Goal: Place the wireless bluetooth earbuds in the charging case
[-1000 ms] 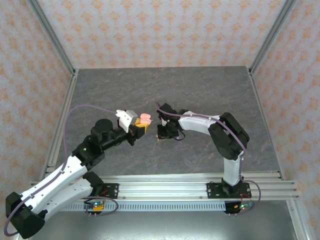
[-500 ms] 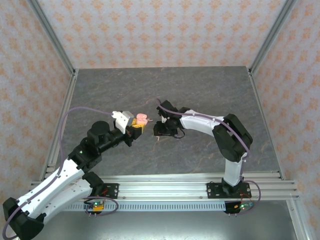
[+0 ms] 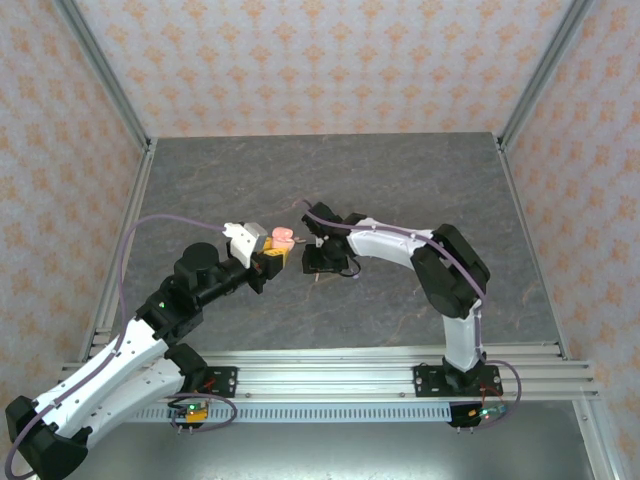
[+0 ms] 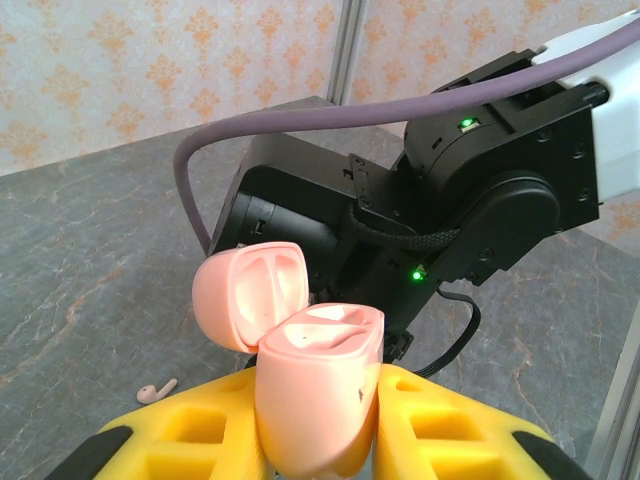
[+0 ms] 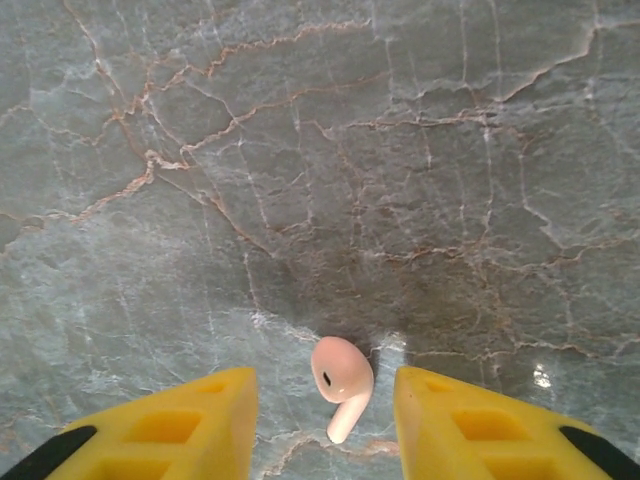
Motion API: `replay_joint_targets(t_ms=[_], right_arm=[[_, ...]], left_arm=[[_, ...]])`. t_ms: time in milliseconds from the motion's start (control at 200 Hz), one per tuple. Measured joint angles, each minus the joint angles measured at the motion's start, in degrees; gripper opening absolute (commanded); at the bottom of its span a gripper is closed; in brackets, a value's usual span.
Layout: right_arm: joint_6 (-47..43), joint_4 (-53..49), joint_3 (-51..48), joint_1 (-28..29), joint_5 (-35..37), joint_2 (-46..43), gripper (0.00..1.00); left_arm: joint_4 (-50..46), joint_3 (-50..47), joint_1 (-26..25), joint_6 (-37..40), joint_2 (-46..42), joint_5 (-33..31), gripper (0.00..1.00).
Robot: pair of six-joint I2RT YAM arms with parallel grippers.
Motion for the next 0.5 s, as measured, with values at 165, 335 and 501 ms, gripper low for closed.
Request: replay_joint_targets(t_ms=[165, 335, 501], right_arm=[[-0.02, -1.11, 1.01, 0.55, 1.03, 1.64, 0.37], [-0.02, -2.93, 2.64, 1.46, 2.89, 2.36, 0.34], [-0.17, -4.28, 3.98, 1.90, 4.59, 3.69, 0.28]], left_arm=[[-0.02, 0.00, 0.00, 0.00, -0.02, 0.00, 0.26], [-0.02, -0.04, 0.00, 0.00, -0.33, -0.02, 0.26], [-0.02, -0.15, 0.00, 0.00, -0.48, -0.02, 0.26]])
